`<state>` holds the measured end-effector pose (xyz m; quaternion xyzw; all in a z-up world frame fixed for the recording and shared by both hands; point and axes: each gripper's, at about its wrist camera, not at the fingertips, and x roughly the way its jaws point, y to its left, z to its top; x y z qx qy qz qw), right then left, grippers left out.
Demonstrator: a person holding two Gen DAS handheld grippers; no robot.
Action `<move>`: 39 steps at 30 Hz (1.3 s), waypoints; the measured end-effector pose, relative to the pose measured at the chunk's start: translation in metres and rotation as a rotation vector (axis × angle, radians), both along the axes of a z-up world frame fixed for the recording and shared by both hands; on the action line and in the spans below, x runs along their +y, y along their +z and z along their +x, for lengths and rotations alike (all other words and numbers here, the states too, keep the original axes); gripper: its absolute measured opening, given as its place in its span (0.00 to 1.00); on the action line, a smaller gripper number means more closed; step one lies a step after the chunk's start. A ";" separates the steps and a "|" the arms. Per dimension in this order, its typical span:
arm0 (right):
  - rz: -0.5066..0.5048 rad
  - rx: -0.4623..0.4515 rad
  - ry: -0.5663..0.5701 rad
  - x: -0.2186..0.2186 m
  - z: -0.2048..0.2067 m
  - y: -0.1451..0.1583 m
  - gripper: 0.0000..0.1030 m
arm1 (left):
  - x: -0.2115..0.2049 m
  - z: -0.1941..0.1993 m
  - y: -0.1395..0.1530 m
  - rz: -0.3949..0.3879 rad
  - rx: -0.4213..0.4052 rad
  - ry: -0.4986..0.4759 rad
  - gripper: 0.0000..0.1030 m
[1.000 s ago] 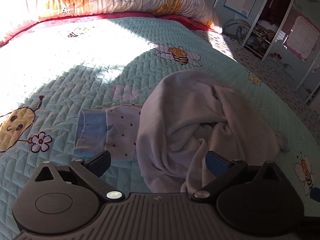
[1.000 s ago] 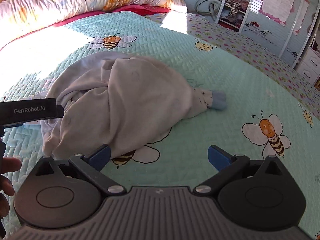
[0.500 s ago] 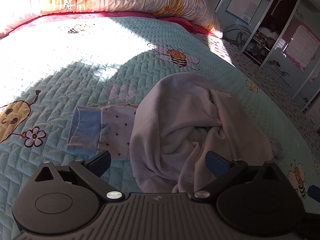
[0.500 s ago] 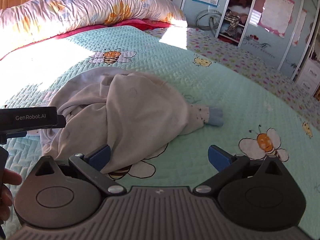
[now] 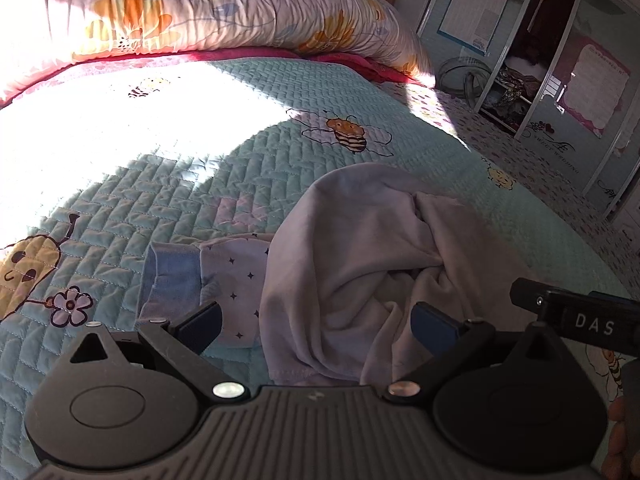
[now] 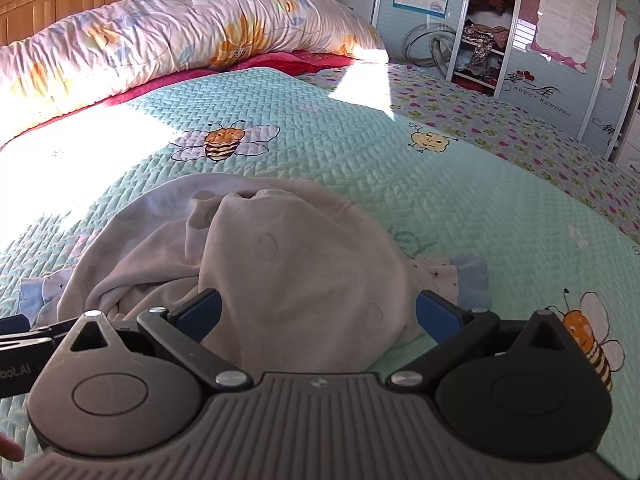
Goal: Fold clothes
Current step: 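Move the right gripper over the crumpled white garment, then grasp the white garment fabric with the right gripper and lift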
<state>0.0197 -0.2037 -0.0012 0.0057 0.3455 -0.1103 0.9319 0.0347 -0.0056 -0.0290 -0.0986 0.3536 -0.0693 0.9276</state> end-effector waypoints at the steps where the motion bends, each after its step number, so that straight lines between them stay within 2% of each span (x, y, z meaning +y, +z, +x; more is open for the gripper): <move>1: 0.013 0.005 0.004 0.000 0.003 -0.003 0.98 | 0.000 0.000 0.001 -0.001 -0.005 -0.003 1.00; 7: 0.070 -0.019 0.030 0.006 0.012 -0.010 0.98 | 0.001 0.009 -0.010 -0.034 0.075 -0.024 1.00; 11: 0.082 0.009 0.033 0.010 0.028 -0.020 0.97 | 0.005 0.011 -0.014 -0.054 0.111 -0.018 1.00; 13: 0.076 0.034 0.042 0.011 0.036 -0.026 0.92 | 0.004 0.012 -0.015 -0.046 0.116 -0.015 1.00; 15: 0.060 0.066 0.043 0.013 0.042 -0.032 0.83 | 0.003 0.013 -0.017 -0.048 0.135 -0.019 1.00; 16: 0.062 0.076 0.047 0.013 0.044 -0.035 0.72 | 0.004 0.014 -0.018 -0.052 0.146 -0.023 1.00; 17: 0.065 0.084 0.050 0.013 0.046 -0.037 0.67 | 0.004 0.015 -0.020 -0.053 0.154 -0.023 1.00; 21: 0.061 0.085 0.047 0.015 0.043 -0.041 0.66 | 0.004 0.015 -0.022 -0.056 0.158 -0.025 1.00; 33: -0.035 0.129 0.029 0.035 0.046 -0.037 0.60 | 0.004 0.015 -0.023 -0.055 0.157 -0.012 1.00; 35: -0.016 0.136 0.026 0.034 0.047 -0.037 0.50 | 0.006 0.015 -0.024 -0.061 0.157 -0.004 1.00; 37: -0.012 0.141 0.025 0.034 0.048 -0.037 0.46 | 0.006 0.015 -0.024 -0.060 0.154 0.005 1.00; 39: -0.008 0.145 0.027 0.033 0.047 -0.036 0.38 | 0.005 0.015 -0.023 -0.058 0.152 0.010 1.00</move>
